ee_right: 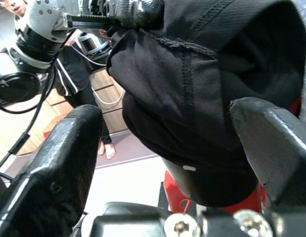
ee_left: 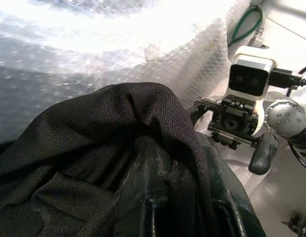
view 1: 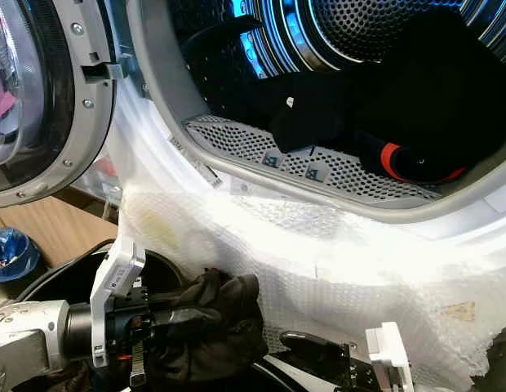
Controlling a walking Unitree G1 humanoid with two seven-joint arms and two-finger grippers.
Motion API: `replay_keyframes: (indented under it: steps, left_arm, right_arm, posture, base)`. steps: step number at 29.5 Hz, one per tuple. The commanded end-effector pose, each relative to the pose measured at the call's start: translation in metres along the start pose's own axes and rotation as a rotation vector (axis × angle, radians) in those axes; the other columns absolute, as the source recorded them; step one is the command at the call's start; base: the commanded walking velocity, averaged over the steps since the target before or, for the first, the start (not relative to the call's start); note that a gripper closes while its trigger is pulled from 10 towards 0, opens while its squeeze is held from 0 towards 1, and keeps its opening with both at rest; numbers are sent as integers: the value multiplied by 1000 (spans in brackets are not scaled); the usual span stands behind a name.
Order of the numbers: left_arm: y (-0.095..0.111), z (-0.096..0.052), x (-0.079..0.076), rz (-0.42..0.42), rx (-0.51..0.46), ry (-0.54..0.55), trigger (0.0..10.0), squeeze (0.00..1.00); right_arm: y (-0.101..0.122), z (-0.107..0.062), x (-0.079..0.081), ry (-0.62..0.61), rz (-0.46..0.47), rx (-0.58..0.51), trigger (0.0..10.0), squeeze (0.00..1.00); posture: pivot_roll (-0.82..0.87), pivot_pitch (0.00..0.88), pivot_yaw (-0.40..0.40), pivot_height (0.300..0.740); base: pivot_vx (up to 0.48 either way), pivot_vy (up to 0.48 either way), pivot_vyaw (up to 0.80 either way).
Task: Clothes washing
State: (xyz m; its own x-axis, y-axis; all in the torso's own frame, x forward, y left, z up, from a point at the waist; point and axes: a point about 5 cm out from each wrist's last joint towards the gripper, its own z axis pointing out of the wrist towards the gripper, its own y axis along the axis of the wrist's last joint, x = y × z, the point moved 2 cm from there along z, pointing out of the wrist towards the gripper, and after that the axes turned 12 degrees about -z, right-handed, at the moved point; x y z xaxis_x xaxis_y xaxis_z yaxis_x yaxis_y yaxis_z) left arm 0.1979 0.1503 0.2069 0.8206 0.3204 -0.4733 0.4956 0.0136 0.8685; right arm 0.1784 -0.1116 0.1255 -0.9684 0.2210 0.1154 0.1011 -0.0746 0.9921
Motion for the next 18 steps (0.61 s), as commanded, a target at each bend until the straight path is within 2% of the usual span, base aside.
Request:
replay_keyframes:
  steps: [1, 9, 12, 15, 18]
  left_arm:
    - [5, 3, -1, 39, -12, -19, 0, 0]
    - [18, 18, -4, 74, -43, -77, 0, 0]
    - [22, 22, -6, 82, -53, -98, 0, 0]
    - [24, 23, -8, 83, -61, -107, 0, 0]
    - [26, 26, -8, 82, -83, -109, 0, 0]
  right_arm:
    - [2, 3, 1, 14, -18, 5, 10000, 0]
    - [3, 22, -4, 13, -55, 12, 10000, 0]
    - [2, 27, -9, -28, -50, 11, 10000, 0]
    - [2, 31, -17, -97, -61, 18, 10000, 0]
    - [0, 39, -34, -248, -59, 34, 10000, 0]
  posture:
    - [45, 62, -32, 740]
    - [54, 59, -33, 740]
    - [57, 60, -32, 740]
    - [56, 61, -30, 740]
    - [54, 63, -28, 740]
  base:
    - [0, 0, 0]
    - [0, 0, 0]
    - [0, 0, 0]
    - [0, 0, 0]
    - [0, 0, 0]
